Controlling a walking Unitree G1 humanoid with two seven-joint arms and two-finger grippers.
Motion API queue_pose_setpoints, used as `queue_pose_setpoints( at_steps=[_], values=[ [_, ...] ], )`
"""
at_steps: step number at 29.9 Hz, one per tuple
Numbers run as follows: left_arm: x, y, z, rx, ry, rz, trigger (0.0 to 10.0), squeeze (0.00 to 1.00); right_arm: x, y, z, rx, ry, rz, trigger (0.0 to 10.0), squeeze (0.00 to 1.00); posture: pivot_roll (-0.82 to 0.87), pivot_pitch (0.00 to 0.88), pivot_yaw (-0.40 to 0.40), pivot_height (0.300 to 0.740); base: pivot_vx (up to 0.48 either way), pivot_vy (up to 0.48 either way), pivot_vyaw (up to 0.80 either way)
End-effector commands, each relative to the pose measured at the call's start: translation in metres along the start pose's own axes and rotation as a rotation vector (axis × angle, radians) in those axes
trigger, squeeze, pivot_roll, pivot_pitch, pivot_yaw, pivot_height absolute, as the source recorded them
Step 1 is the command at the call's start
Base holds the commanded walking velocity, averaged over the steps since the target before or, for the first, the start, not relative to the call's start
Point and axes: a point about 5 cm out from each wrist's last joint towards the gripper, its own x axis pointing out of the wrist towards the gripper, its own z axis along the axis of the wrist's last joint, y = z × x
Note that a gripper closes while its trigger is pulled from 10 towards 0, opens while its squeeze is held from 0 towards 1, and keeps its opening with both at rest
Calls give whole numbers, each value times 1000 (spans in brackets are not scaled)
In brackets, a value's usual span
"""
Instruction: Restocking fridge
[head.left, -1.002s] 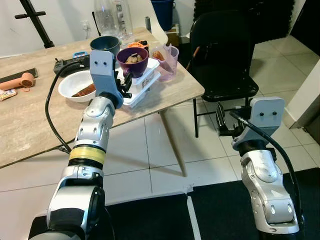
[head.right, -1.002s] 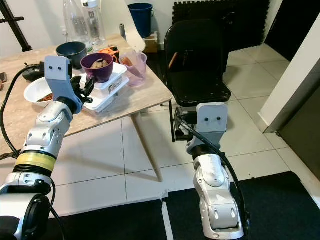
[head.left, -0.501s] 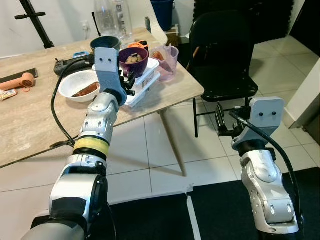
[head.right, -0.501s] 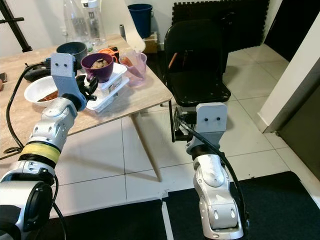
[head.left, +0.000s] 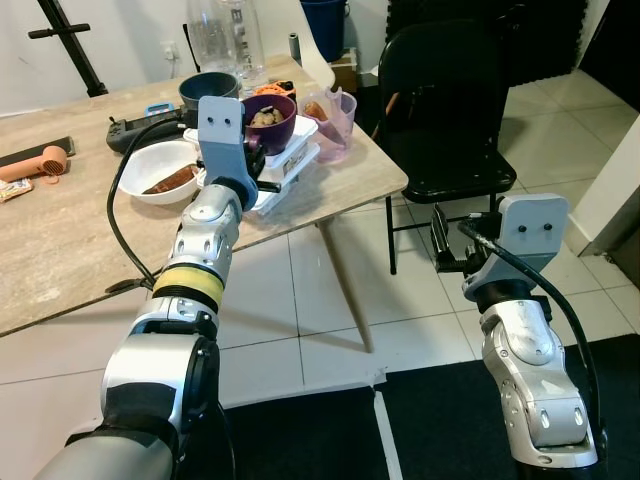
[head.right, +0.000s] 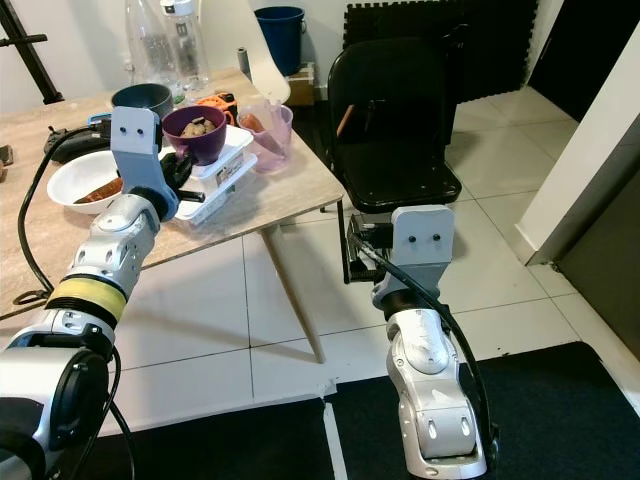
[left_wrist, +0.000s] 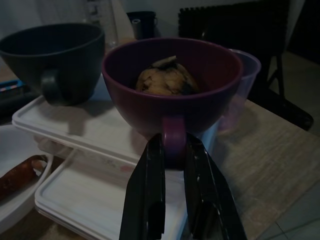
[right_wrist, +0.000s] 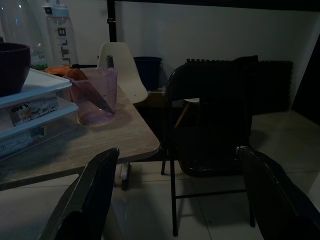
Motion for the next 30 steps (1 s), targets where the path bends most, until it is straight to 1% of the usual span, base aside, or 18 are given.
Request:
queue_pose_setpoints(
  at_steps=[1,8,9,10,13,16,17,19,23,25,26,27,28,29,30],
  values=[
    [0,2,0,4,-3,15,0,0,-2,1,-3,0,9,-1,10000,0,-164,225,60,710,0,0,0],
    [1,2,1,-11,-19,-1,0,0,-1,1,-4,1,9,0,10000,0,-163,220,59,710,0,0,0],
    [1,1,3,-21,-37,-10,6902,0,-1,1,-4,1,9,0,10000,0,-162,219,58,710,0,0,0],
    [1,1,5,-32,-55,-17,10000,0,-1,1,-4,1,8,0,10000,0,-162,218,58,710,0,0,0],
    [1,2,8,-41,-80,-22,10000,0,-1,1,-3,1,7,0,10000,0,-160,216,58,710,0,0,0],
    [-1,4,20,-48,-157,-44,10000,0,0,1,-3,3,4,0,10000,0,-155,209,56,710,0,0,0],
    [-1,4,20,-48,-157,-44,10000,0,0,1,-3,3,4,0,10000,0,-155,209,56,710,0,0,0],
    [-4,3,33,-32,-230,-88,10000,0,1,1,-3,5,1,2,10000,0,-149,203,55,710,0,0,0],
    [-7,2,38,-29,-255,-126,10000,0,1,1,-4,7,2,1,10000,0,-145,199,55,710,0,0,0],
    [-13,-3,39,-39,-265,-169,10000,0,1,0,-5,16,7,-5,10000,0,-133,190,56,710,0,0,0],
    [-13,-3,39,-39,-265,-169,10000,0,1,0,-5,16,7,-5,10000,0,-133,190,56,710,0,0,0],
    [-20,-8,37,-50,-265,-201,10000,0,1,-2,-7,17,9,-13,10000,0,-123,185,57,710,0,0,0],
    [-20,-8,37,-50,-265,-201,10000,0,1,-2,-7,17,9,-13,10000,0,-123,185,57,710,0,0,0],
    [-23,-11,35,-53,-263,-210,10000,0,1,-3,-7,13,9,-16,10000,0,-123,185,57,710,0,0,0],
    [-34,-17,28,-73,-243,-233,10000,0,1,-9,-7,-5,5,-34,10000,0,-118,175,58,710,0,0,0]
  ],
)
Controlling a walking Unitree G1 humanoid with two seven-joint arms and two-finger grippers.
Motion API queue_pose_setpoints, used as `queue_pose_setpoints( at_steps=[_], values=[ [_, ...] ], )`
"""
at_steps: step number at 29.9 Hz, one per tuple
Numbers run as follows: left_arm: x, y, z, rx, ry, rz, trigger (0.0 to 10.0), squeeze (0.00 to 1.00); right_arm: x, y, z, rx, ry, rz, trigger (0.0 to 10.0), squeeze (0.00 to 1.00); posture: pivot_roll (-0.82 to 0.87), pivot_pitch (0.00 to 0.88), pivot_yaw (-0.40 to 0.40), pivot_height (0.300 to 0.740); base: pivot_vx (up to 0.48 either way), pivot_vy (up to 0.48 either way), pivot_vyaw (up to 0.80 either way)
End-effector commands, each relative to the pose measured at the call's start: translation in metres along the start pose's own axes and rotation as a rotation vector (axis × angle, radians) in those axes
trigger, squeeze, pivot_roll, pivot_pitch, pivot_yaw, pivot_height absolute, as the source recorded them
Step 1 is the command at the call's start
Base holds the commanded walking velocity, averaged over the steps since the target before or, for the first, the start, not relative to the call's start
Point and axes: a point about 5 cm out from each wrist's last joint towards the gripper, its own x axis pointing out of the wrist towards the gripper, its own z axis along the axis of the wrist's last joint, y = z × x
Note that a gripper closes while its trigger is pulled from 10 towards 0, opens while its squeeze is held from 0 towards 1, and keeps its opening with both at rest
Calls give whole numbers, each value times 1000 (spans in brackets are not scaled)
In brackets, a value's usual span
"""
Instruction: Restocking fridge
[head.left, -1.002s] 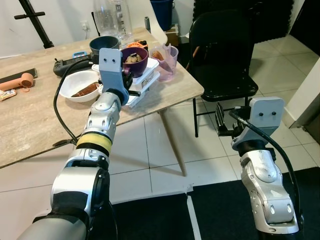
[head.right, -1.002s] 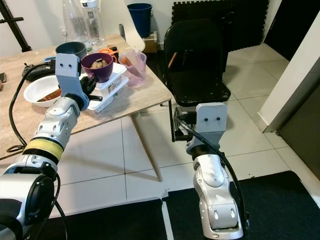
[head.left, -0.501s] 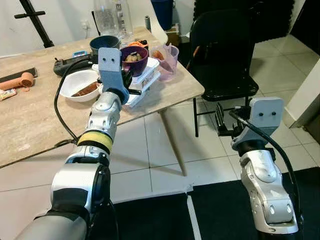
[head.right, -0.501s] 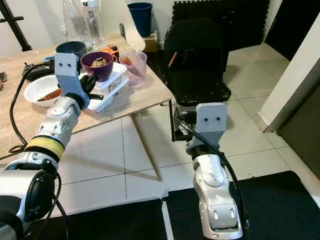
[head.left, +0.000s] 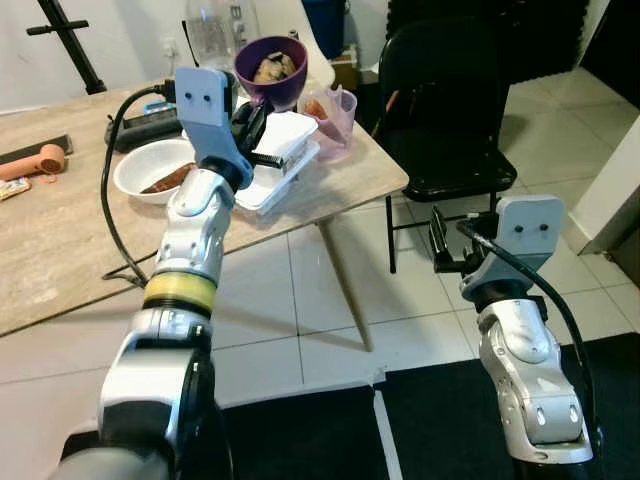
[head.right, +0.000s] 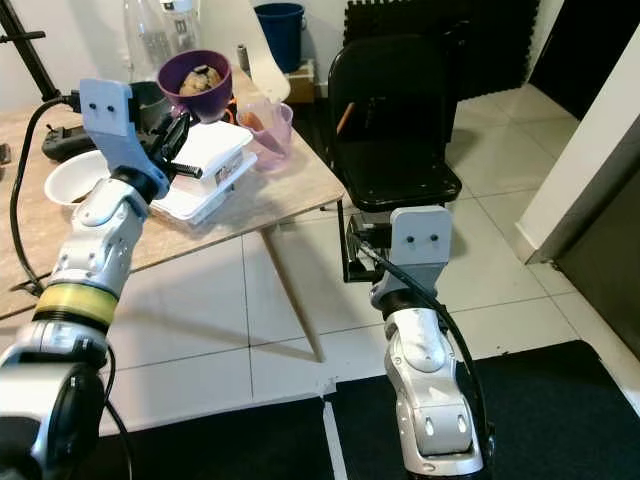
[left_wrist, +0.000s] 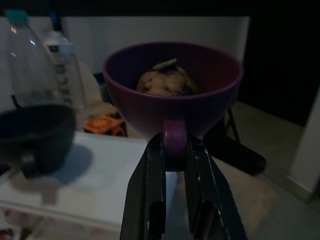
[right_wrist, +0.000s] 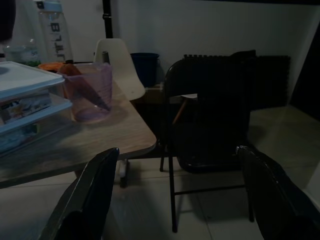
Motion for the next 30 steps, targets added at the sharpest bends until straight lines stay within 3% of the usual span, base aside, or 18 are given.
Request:
queue_pose_setpoints(
  at_steps=[1,9,11,21,22,26,30],
  values=[
    [-9,-15,0,-49,-2,-38,10000,0,-1,-9,-2,-17,-3,-31,10000,0,-115,171,58,710,0,0,0],
    [-40,-32,-10,-69,48,-61,10000,0,0,-27,-3,-57,-13,-108,10000,0,-96,135,56,710,0,0,0],
    [-48,-38,-12,-26,48,-57,10000,0,-2,-33,-8,-67,-1,-148,10000,0,-90,119,55,710,0,0,0],
    [-63,-49,-17,-34,108,-55,10000,0,-3,-36,-15,-67,8,-169,10000,0,-98,106,65,710,0,0,0],
    [-68,-56,-22,-38,165,-88,10000,0,-1,-36,-14,-60,-4,-174,10000,0,-96,107,68,710,0,0,0],
    [-74,-61,-33,-26,247,-112,10000,0,1,-37,-13,-53,-14,-178,10000,0,-93,108,69,710,0,0,0],
    [-77,-61,-36,-35,262,-90,10000,0,2,-36,-14,-48,-21,-180,10000,0,-88,111,72,710,0,0,0]
  ],
)
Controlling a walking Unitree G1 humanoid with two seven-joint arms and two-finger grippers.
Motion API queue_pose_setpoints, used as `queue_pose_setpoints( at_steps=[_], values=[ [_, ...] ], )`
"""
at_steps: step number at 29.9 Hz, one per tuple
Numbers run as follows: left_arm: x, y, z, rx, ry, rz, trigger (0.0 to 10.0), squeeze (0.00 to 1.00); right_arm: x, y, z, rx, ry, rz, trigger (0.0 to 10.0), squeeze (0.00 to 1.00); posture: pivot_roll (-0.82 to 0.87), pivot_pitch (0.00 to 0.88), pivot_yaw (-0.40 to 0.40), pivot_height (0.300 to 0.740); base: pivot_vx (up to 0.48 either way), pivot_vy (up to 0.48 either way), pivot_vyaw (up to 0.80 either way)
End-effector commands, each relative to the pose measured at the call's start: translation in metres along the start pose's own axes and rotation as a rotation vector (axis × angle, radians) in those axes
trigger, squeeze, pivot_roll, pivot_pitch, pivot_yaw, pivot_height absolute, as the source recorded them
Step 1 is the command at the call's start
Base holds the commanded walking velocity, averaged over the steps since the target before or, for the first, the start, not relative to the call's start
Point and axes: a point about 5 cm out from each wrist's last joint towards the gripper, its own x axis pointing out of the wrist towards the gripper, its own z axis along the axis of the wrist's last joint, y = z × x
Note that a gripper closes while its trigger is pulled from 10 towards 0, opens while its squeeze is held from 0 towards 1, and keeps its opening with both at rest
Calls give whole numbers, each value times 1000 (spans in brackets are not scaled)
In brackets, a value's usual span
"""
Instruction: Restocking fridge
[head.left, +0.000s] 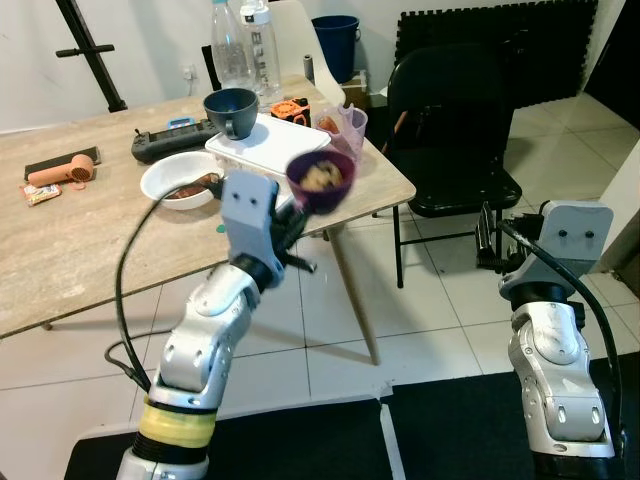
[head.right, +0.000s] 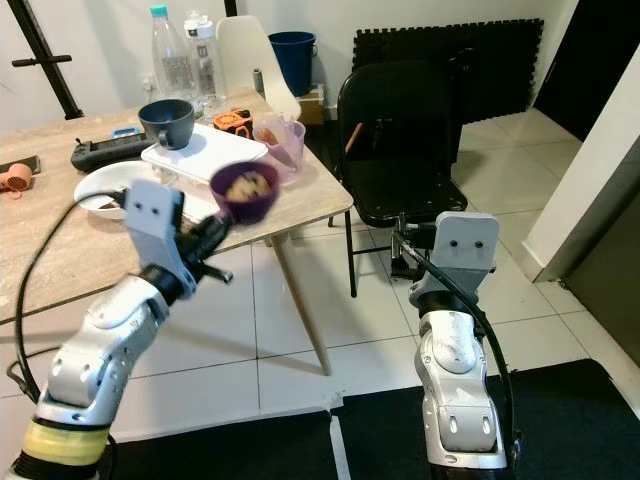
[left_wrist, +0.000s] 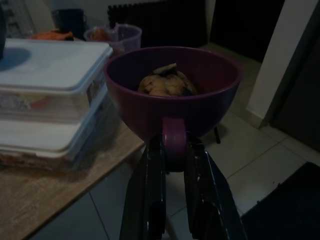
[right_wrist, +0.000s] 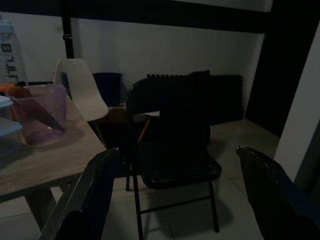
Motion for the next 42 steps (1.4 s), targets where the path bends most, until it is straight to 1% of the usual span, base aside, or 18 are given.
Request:
queue_pose_setpoints(
  at_steps=[1,5,8,12,14,15,19,21,22,23,25,29,31,33,34,35,38,42],
  values=[
    [-3,-1,6,0,-32,11,10000,0,0,1,-1,6,1,-3,10000,0,-88,111,72,710,0,0,0],
    [-4,0,-1,-35,-21,47,10000,0,0,1,-7,0,19,-34,10000,0,-84,116,67,710,0,0,0],
    [-4,-1,-3,-43,-17,65,10000,0,0,-1,-11,-13,40,-51,10000,0,-88,116,65,710,0,0,0],
    [-3,-5,-1,-55,-27,70,10000,0,-1,3,-13,-6,44,-2,10000,0,-91,117,62,710,0,0,0],
    [-2,-6,0,-53,-33,73,10000,0,-1,10,-10,-1,29,38,10000,0,-95,116,57,710,0,0,0],
    [-2,-3,2,-44,-44,97,10000,0,0,14,-8,11,17,68,10000,0,-95,115,55,710,0,0,0],
    [-2,-1,3,-37,-47,113,10000,0,0,16,-7,16,13,77,10000,0,-95,115,54,710,0,0,0],
    [-6,20,2,28,-52,239,10000,0,0,20,-3,29,-1,108,10000,0,-93,116,49,710,0,0,0],
    [-6,20,2,28,-52,239,10000,0,0,20,-3,29,-1,108,10000,0,-93,116,49,710,0,0,0],
    [-13,38,2,52,-57,335,10000,0,0,22,-1,39,-12,129,10000,0,-89,122,46,710,0,0,0],
    [-20,50,3,57,-69,385,10000,0,0,23,2,51,-21,145,10000,0,-89,122,45,710,0,0,0],
    [-23,55,5,70,-79,398,10000,0,0,24,5,61,-30,160,10000,0,-84,121,41,710,0,0,0],
    [-23,54,7,76,-85,378,10000,0,1,26,7,66,-36,171,10000,0,-84,119,40,710,0,0,0],
    [-20,46,10,80,-96,318,10000,0,3,29,11,77,-49,191,10000,0,-85,119,39,710,0,0,0],
    [-20,46,10,80,-96,318,10000,0,3,29,11,77,-49,191,10000,0,-85,119,39,710,0,0,0],
    [-18,39,11,76,-101,284,10000,0,4,31,13,84,-55,200,10000,0,-85,119,39,710,0,0,0],
    [-16,31,8,56,-96,265,10000,0,3,31,11,90,-44,198,10000,0,-91,117,39,710,0,0,0],
    [-14,26,5,43,-93,256,10000,0,1,28,6,96,-22,178,10000,0,-95,116,38,710,0,0,0]
  ],
)
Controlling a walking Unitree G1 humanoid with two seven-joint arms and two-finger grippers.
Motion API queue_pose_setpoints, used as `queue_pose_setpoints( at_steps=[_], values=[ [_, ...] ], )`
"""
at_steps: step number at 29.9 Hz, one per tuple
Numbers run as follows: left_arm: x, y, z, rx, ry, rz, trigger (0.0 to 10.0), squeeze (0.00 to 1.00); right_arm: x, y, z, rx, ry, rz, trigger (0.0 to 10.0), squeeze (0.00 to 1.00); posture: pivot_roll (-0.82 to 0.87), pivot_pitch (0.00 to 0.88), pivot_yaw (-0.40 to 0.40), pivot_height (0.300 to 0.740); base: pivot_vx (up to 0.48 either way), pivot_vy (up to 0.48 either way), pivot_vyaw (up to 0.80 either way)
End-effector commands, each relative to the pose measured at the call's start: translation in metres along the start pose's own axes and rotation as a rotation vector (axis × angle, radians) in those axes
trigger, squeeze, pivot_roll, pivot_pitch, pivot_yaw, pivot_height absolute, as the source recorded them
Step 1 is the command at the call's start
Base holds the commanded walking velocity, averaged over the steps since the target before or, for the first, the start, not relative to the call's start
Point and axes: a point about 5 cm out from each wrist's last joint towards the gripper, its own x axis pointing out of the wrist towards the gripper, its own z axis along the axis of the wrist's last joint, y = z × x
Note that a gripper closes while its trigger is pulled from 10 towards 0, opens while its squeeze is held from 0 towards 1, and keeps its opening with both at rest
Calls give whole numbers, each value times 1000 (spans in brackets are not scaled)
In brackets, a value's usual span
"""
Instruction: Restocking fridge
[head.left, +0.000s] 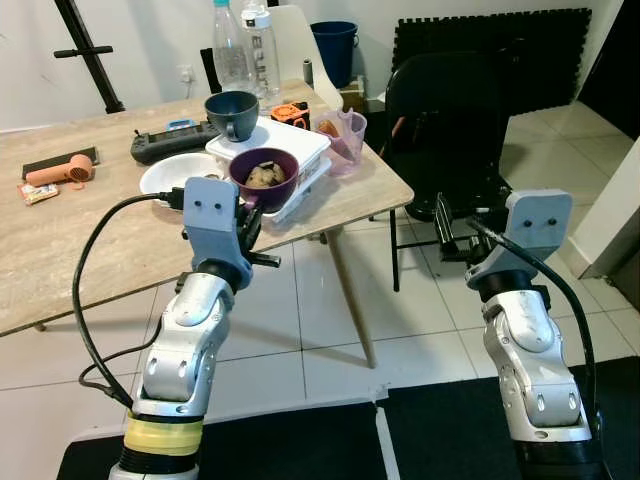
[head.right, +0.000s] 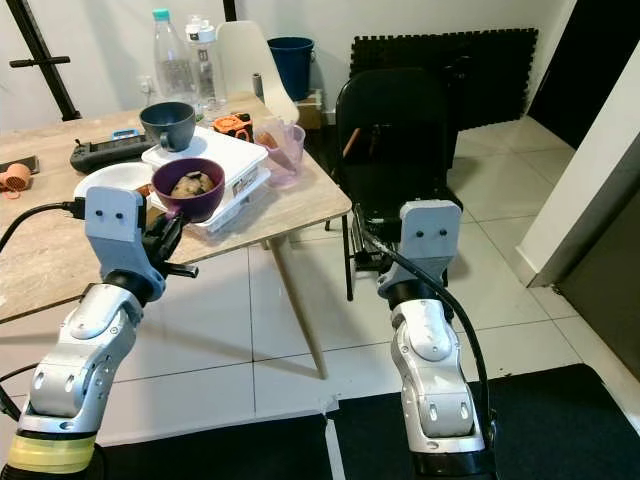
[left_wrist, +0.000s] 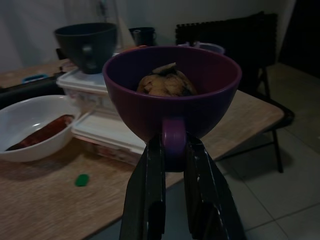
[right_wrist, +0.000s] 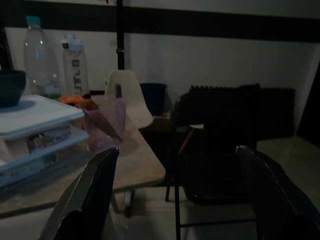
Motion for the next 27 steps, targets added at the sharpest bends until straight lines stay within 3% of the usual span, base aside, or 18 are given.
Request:
queue_pose_setpoints(
  at_steps=[1,13,27],
  values=[
    [-3,-3,2,-12,-26,-6,10000,0,-2,-2,0,15,4,-13,10000,0,-95,116,38,710,0,0,0],
    [3,-14,-3,-34,-18,-44,10000,0,-2,-7,-6,14,28,-37,10000,0,-108,99,37,710,0,0,0],
    [4,-14,-6,-34,-10,-49,10000,0,-2,-8,-7,15,37,-44,10000,0,-112,92,40,710,0,0,-768]
  ],
)
